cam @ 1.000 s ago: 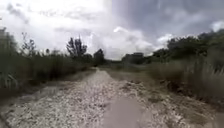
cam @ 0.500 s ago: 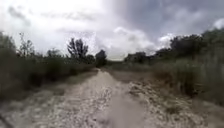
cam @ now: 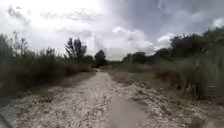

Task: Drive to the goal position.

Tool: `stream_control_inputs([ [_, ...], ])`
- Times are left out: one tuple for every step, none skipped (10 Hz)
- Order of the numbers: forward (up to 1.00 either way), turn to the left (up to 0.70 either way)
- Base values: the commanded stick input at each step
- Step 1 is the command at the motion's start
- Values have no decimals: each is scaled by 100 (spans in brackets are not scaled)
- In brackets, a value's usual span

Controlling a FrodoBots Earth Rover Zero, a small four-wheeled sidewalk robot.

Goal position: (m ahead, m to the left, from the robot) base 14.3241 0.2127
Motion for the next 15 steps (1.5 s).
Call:
stream_control_inputs([
  [70,0],
  [70,0],
  [70,0],
  [70,0],
  [70,0],
  [70,0],
  [70,0],
  [70,-8],
  [70,-35],
  [70,-29],
  [70,-11],
  [70,0],
  [70,0],
  [70,0],
  [70,0],
])
